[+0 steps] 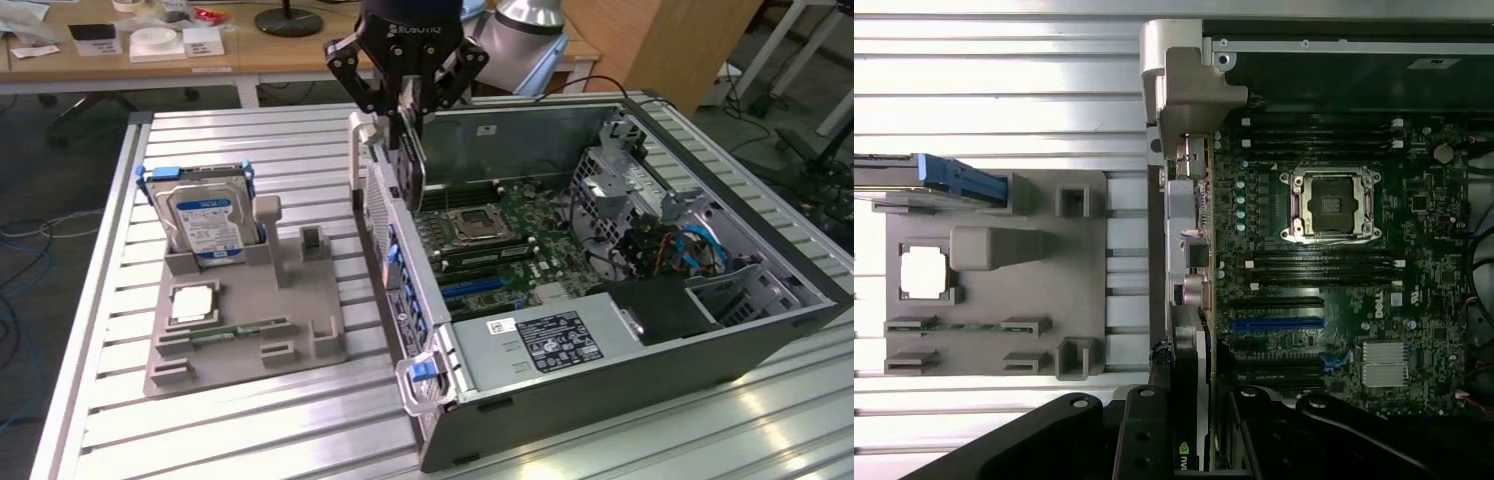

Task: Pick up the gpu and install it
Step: 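Pick up the gpu and move the gpu toward the slot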

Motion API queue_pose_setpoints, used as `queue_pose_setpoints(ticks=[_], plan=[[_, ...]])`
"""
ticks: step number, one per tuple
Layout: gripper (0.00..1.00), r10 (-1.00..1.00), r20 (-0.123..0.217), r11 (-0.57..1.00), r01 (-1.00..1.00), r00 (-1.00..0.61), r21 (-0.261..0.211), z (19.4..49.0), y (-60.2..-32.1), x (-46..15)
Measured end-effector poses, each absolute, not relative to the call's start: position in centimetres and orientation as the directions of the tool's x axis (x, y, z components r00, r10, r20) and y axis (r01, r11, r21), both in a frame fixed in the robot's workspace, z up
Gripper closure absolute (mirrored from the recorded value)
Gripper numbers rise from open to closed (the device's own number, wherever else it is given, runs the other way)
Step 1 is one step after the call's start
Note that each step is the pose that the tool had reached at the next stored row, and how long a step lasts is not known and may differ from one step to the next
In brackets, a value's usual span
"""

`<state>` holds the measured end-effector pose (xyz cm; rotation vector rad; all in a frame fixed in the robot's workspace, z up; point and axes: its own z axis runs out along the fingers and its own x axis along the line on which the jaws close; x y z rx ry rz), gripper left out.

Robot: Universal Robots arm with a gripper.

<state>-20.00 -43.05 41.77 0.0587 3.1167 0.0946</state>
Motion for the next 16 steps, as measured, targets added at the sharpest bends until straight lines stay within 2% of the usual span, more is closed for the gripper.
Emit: queue_pose_setpoints(ticks=[16], plan=[[0.73, 0.038, -0.022, 0.997, 0.037, -0.999, 0.062, 41.8, -43.0, -18.1]])
